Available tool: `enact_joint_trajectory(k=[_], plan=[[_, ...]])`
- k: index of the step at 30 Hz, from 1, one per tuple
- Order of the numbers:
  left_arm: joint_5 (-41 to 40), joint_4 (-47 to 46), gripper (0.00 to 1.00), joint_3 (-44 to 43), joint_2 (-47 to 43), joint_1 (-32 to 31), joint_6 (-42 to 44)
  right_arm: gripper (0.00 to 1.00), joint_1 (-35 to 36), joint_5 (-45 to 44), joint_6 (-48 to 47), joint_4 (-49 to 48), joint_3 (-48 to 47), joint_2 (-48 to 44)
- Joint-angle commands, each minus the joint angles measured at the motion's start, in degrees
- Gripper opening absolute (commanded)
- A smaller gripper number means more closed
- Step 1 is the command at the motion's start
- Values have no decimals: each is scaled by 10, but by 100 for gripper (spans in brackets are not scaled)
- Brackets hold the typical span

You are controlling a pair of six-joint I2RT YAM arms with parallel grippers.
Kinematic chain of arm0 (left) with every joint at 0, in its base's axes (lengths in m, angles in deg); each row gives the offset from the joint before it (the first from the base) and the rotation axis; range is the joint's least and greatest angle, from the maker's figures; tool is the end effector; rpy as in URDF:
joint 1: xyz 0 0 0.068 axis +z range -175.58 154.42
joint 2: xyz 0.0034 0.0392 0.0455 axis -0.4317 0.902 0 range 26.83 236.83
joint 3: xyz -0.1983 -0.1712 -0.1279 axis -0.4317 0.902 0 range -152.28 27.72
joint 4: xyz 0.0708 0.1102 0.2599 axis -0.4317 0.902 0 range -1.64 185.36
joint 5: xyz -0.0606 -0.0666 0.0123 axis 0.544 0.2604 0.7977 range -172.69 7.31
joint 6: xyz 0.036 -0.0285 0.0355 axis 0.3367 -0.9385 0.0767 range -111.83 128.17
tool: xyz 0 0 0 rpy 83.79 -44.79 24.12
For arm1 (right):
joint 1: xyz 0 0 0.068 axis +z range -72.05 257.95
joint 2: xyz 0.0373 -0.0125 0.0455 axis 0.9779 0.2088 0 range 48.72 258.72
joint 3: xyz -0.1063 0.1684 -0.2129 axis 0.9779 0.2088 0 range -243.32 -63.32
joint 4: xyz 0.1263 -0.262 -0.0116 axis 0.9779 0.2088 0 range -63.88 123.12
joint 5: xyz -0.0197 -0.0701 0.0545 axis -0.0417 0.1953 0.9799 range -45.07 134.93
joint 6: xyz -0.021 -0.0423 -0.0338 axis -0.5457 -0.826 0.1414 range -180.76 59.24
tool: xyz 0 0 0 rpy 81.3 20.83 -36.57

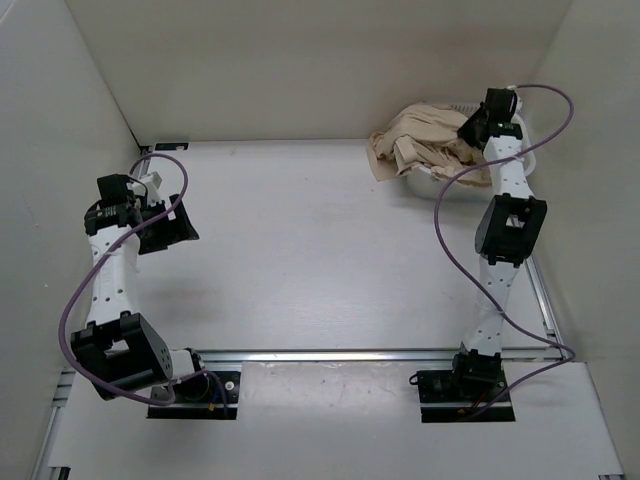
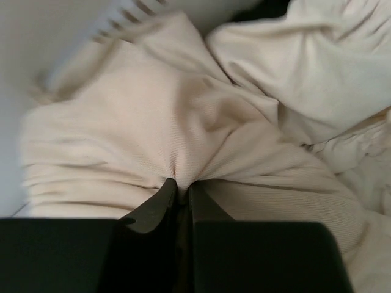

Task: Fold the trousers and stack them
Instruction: Grab the trousers from the pile

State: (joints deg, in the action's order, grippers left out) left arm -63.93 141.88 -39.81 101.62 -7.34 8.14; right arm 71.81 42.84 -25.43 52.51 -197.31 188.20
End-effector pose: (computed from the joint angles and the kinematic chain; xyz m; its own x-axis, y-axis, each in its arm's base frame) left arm 0.2727 0.0758 0.3125 -0.8289 -0.2736 -0.4880 -0.1477 0.9483 -0.2810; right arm 0.6107 -0.0672 0.2698 -0.3489 0.6187 -0.7039 0.4159 0.7753 0.4754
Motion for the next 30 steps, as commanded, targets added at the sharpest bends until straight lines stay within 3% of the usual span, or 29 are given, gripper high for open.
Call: enact_joint_trajectory(k=[1,7,13,16,20,26,30], plan=[[22,-6,96,-30,-9,-2,0,0,12,-27,-63,-24,-1,-116],[29,-6,96,-16,-46,-2,0,0,77,-55,-182,4,22,-270],[41,-6,96,2,-103,-2,0,0,205,-100,-249,51,118,-452],[47,-6,96,7,-120,-2,0,0,284,-93,-278,64,169,-542],[68,-6,97,7,-134,-2,0,0,331,-93,-258,76,238,-655],[113,-6,91,2,-124,-7,0,0,349,-65,-172,82,340,-706],[91,-6,85,-8,-73,-26,0,0,365,-43,-132,95,380,-614]])
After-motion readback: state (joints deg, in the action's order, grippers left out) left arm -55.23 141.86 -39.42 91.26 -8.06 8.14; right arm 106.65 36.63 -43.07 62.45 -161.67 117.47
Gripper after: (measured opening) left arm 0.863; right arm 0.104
